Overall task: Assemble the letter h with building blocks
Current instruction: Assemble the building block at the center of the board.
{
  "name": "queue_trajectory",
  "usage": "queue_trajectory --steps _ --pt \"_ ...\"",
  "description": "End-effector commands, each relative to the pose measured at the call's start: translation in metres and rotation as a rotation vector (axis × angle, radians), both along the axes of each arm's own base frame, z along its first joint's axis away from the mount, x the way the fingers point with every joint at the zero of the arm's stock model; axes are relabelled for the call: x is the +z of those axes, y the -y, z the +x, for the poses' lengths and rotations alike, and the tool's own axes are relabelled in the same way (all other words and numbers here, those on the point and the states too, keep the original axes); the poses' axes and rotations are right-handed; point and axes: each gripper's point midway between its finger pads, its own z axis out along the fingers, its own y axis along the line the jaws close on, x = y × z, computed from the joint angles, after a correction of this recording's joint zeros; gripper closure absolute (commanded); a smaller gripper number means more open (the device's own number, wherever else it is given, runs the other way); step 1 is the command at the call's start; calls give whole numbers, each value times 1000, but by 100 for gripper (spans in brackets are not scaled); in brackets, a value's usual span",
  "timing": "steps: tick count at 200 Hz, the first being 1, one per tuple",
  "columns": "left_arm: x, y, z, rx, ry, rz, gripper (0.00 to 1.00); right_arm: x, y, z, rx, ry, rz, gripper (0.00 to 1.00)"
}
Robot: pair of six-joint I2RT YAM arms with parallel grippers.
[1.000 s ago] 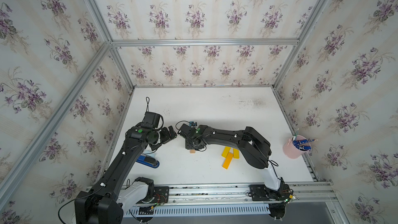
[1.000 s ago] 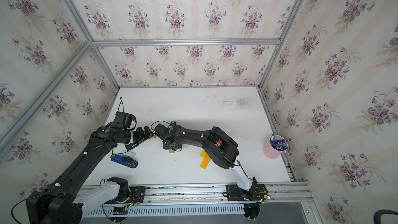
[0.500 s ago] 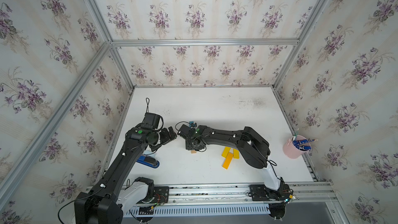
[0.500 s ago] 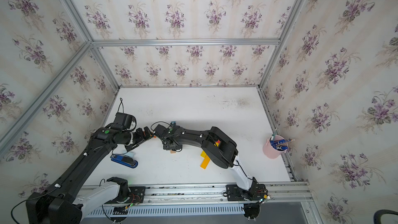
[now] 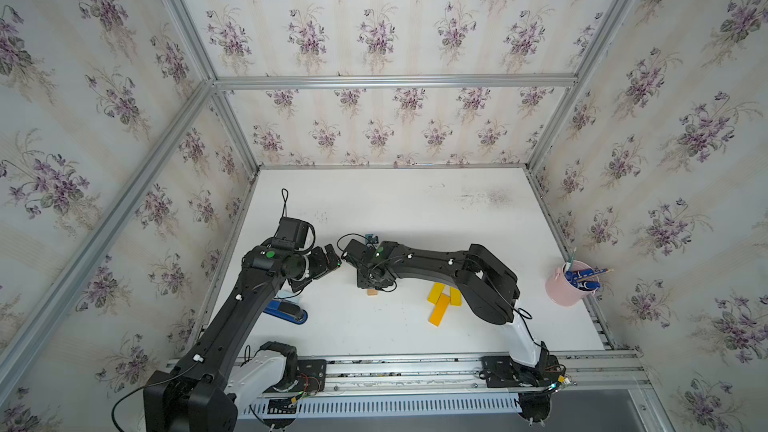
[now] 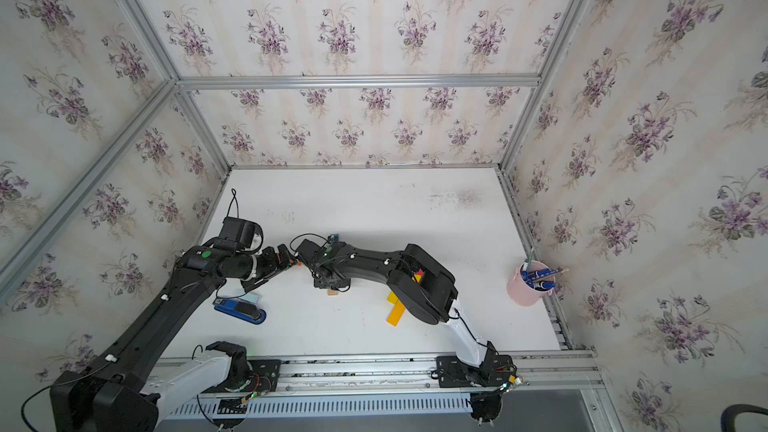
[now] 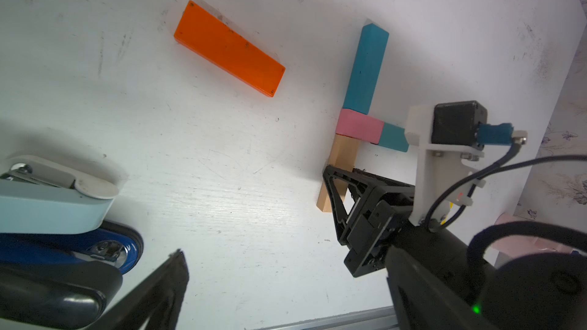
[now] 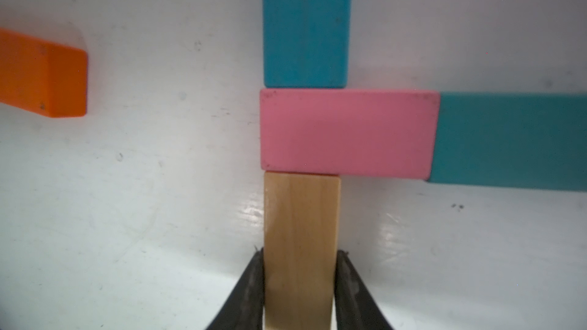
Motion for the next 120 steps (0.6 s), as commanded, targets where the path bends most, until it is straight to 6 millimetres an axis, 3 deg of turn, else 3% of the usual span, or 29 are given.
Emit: queue_trajectory --steps 1,19,42,71,90,120 --pt "0 0 2 -8 12 2 1 -4 6 1 -7 0 -27 62" --pt "1 0 2 -11 13 0 1 -4 6 1 -6 0 -28 60" --pt "1 0 2 -10 13 0 1 -2 6 0 -3 -2 -26 51" --pt "0 0 2 -8 12 5 0 11 3 0 5 17 -3 48" --pt "-3 -3 2 -1 3 20 0 34 0 2 23 60 22 44" --pt "-9 -10 2 45 -21 45 0 87 2 10 41 175 31 39"
